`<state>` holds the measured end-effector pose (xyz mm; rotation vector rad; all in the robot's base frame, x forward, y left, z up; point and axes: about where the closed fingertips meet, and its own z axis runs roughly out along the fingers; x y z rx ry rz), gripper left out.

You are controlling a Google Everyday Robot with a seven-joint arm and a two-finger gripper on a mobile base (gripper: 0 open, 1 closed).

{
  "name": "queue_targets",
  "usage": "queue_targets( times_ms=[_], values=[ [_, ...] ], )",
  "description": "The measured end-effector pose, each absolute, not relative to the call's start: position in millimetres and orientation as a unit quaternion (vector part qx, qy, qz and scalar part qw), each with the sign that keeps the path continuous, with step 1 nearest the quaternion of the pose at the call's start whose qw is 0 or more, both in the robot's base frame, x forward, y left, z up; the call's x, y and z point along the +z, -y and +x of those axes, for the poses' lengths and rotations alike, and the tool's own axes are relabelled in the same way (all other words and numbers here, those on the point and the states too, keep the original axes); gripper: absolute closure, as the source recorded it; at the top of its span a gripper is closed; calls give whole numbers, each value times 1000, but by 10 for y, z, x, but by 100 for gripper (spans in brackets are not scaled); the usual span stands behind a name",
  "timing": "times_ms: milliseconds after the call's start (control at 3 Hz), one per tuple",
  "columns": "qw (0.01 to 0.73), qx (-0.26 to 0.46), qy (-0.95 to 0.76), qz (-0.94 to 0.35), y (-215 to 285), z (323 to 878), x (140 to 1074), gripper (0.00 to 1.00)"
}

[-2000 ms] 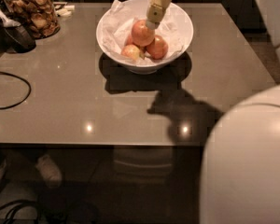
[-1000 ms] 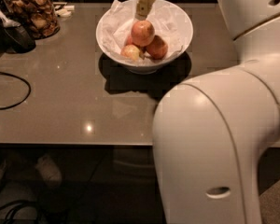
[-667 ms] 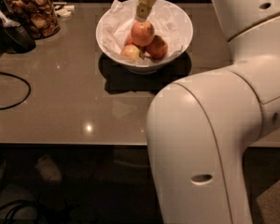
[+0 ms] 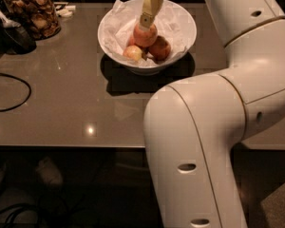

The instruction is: Pick apple from white bowl

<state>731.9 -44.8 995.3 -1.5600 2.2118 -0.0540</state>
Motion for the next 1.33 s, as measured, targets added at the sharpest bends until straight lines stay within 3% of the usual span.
queue_targets(
  times_ms=[1333],
  values=[
    [163,13,-806,-570,313,7387,9377,10]
  ],
)
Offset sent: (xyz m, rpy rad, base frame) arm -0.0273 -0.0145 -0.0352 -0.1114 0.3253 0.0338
